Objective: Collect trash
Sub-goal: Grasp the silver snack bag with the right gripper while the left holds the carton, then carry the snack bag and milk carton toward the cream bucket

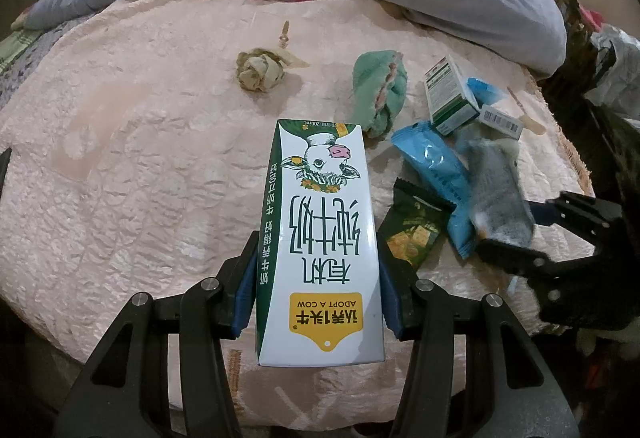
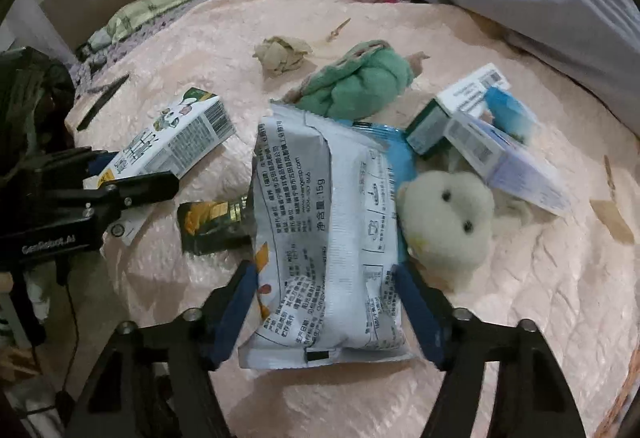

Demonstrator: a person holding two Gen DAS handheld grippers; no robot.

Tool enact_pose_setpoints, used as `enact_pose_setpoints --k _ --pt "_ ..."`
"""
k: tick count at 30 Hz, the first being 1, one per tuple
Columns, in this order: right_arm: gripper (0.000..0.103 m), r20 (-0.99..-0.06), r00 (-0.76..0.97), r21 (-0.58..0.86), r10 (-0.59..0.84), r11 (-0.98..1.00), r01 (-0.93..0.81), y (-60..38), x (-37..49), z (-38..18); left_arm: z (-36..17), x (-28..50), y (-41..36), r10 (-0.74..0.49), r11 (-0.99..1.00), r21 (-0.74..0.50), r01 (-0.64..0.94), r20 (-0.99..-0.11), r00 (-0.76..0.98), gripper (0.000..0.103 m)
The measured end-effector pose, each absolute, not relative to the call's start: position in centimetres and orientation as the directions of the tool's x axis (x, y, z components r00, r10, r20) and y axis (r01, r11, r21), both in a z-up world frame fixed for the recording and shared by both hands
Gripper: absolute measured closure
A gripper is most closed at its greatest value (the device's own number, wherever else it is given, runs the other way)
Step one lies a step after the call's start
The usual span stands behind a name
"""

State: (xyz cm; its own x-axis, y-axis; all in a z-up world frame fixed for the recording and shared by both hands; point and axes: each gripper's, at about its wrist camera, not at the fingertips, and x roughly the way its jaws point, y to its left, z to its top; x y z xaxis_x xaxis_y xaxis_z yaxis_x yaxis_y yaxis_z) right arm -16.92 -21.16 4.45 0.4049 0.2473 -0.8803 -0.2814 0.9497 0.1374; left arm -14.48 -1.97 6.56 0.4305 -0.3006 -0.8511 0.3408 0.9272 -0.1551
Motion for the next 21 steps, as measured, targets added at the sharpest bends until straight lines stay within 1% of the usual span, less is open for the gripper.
enact_pose_setpoints --k 4,10,16,21 --pt "0.048 -0.854 0.446 0.17 0.267 0.954 -0.246 -22.4 -18.3 5.8 7.2 -14.7 -2.0 -0.307 0.926 -0.158 0.343 -0.844 0.44 0.053" --pt "0.048 -0.829 0.492 0.166 0.267 0.957 -0.24 -23.7 -21.4 8.0 8.8 -15.5 -3.1 -0.329 0.916 -0.162 0.367 -0.827 0.455 0.053" --pt "0.048 -0.828 0.521 0.124 0.21 0.973 -0.196 -25.6 -23.8 9.0 10.3 -17.1 -6.5 -0.362 0.887 -0.149 0.437 -0.812 0.458 0.053" --pt "0.048 -0.823 0.542 0.115 0.17 0.984 -0.134 -28.3 -25.6 9.5 11.3 -18.3 -10.0 -0.393 0.857 -0.142 0.496 -0.802 0.449 0.053"
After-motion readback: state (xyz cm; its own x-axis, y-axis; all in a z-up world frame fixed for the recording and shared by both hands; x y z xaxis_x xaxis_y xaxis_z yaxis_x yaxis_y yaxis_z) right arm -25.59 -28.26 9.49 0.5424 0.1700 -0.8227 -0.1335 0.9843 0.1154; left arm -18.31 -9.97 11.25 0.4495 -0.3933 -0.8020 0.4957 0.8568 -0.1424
